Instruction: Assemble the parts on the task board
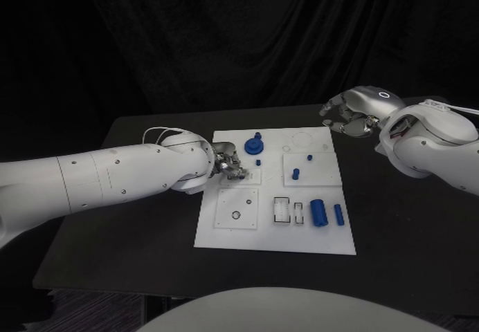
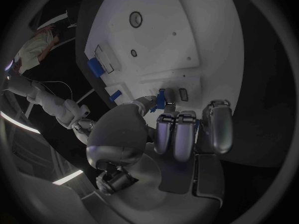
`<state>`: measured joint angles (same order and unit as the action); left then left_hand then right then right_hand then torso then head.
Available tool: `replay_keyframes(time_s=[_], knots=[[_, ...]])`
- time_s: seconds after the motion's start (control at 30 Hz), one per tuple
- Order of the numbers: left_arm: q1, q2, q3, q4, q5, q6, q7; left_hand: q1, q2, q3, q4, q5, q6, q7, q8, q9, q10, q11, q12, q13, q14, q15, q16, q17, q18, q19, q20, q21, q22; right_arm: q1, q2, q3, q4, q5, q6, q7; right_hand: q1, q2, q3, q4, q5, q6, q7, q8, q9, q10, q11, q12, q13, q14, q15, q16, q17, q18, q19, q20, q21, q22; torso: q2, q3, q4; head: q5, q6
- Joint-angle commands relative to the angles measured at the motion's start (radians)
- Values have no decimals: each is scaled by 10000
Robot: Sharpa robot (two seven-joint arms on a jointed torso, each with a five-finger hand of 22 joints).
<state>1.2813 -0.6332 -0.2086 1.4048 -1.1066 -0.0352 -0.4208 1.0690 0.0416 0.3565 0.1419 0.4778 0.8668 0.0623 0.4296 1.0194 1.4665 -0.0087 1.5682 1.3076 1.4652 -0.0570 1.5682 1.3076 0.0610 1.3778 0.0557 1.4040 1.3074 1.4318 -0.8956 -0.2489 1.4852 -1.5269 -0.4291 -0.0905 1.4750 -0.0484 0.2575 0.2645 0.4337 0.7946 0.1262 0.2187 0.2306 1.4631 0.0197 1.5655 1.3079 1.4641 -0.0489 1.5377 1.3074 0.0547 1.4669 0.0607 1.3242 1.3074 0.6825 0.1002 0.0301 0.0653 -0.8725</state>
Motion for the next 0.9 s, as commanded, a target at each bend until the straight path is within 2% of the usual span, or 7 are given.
replay_keyframes(time_s=[0.03, 0.5, 0.9], knots=[[-89, 34, -34, -55, 22, -94, 175, -95, 6, 57, -1, -67, -116, 0, -53, -4, 1015, 47, 3, 2614, 1056, 36, 26, 2632, 80, -50, 30, -64, 259, -29, -12, 8, 5, -28, 132, -207, 84, 19, 83, 1, 62, 18, -12, 38, -14, 937, 55, -35, 2487, 963, 75, -54, 2391, 36, 12, 61, -68, 1859, 4, 5, 3, 3, -2], [-146, 36, -34, 16, 22, 8, 228, -117, 11, 115, -17, -227, -108, 7, -98, 24, 1006, 57, -4, 2609, 1056, 47, 26, 2632, 83, -61, 38, -81, 257, -40, -16, 8, 6, -28, 226, -278, 84, 19, 83, 1, 62, 18, -12, 38, -14, 937, 55, -35, 2487, 963, 75, -54, 2391, 36, 12, 61, -68, 1859, 5, 19, -6, 22, -2], [-174, -109, -34, 139, 22, 153, 109, -127, -7, 121, -29, -269, -82, 5, -98, 38, 995, 58, -13, 2602, 1056, 48, 26, 2632, 85, -67, 41, -89, 253, -42, -62, 8, 28, -28, 217, -330, 85, 22, 98, -4, 63, 11, -7, 36, -21, 925, 58, -42, 2475, 958, 76, -74, 2379, 42, 1, 61, -95, 1851, -6, 22, -18, 28, -2]])
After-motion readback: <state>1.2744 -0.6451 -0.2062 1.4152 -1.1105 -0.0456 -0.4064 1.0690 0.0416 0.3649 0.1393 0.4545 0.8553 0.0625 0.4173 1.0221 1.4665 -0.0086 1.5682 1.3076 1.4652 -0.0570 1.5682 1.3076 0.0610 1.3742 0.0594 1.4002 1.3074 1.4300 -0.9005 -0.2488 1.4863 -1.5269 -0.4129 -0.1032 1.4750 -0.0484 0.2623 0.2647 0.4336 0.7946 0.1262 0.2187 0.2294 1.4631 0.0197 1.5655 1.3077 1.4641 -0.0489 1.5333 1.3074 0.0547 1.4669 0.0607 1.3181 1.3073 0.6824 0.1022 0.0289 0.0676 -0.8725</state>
